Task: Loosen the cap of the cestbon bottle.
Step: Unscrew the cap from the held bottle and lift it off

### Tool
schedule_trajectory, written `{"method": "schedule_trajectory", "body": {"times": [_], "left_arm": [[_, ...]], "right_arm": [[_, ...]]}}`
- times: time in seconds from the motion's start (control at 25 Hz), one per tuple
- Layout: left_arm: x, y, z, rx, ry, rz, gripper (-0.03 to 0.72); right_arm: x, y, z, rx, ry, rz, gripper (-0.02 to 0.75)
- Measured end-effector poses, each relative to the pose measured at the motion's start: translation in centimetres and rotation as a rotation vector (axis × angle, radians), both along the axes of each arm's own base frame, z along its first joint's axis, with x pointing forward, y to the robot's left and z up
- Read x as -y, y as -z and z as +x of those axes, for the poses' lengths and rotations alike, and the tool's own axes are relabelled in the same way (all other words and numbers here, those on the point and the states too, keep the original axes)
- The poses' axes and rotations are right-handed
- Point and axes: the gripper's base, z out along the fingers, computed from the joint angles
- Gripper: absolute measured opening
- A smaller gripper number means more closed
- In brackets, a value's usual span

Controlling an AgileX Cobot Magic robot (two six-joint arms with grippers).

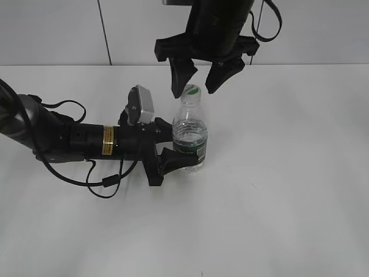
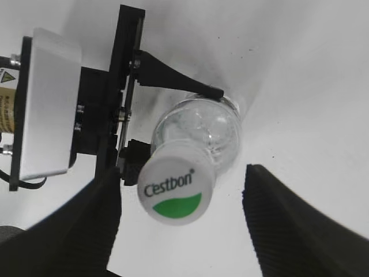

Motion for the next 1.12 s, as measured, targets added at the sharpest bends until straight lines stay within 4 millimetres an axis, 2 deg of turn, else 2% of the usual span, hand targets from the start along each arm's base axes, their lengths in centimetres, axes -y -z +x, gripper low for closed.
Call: {"method": "schedule_trajectory", "body": {"times": [0.28,0.64,0.76,0.92,1.12], "left_arm": [[0.00,0.00,0.00,0.000,0.000,0.000,0.417],[0.00,0.00,0.00,0.000,-0.001,0.000,0.417],[0.00,0.00,0.00,0.000,-0.001,0.000,0.417],[0.00,0.00,0.00,0.000,-0.001,0.000,0.417],[0.00,0.00,0.00,0.000,-0.001,0.000,0.417]], "right_arm": [[-0.06,0.31,0.07,-0.006,0.000,-0.004,0.451],[-0.11,0.33,0.06,-0.003,-0.021,-0.001,0.293],[-0.12,0.33,0.05,0.006,-0.053,-0.005,0.293],[-0.12,0.33,0.05,0.036,-0.151,-0.017,0.293],[-0.12,0.33,0.06,0.116,-0.407,-0.050,0.293]]}}
